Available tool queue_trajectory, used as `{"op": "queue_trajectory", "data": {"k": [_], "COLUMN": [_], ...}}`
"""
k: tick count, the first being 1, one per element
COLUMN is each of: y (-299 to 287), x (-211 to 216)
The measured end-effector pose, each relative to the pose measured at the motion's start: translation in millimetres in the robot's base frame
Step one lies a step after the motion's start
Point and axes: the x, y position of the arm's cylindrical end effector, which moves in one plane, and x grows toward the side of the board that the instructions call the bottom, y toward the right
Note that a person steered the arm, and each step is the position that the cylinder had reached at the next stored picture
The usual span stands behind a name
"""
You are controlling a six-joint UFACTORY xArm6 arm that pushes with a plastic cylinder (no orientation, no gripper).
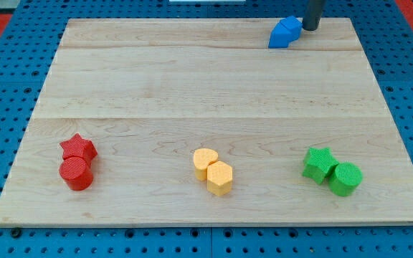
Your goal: Separate the red star from red circle
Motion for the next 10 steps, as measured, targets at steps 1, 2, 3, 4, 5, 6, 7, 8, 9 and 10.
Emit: {"op": "queue_trajectory", "data": {"k": [1,2,3,4,5,6,7,8,9,10], "y": [0.6,0.5,4.3,36.0,36.0,83.1,93.3,58.2,-57.9,-176.8], "x": [0.2,0.2,0.6,106.6,236.3,330.1,399.4,400.6,387.6,371.4]}}
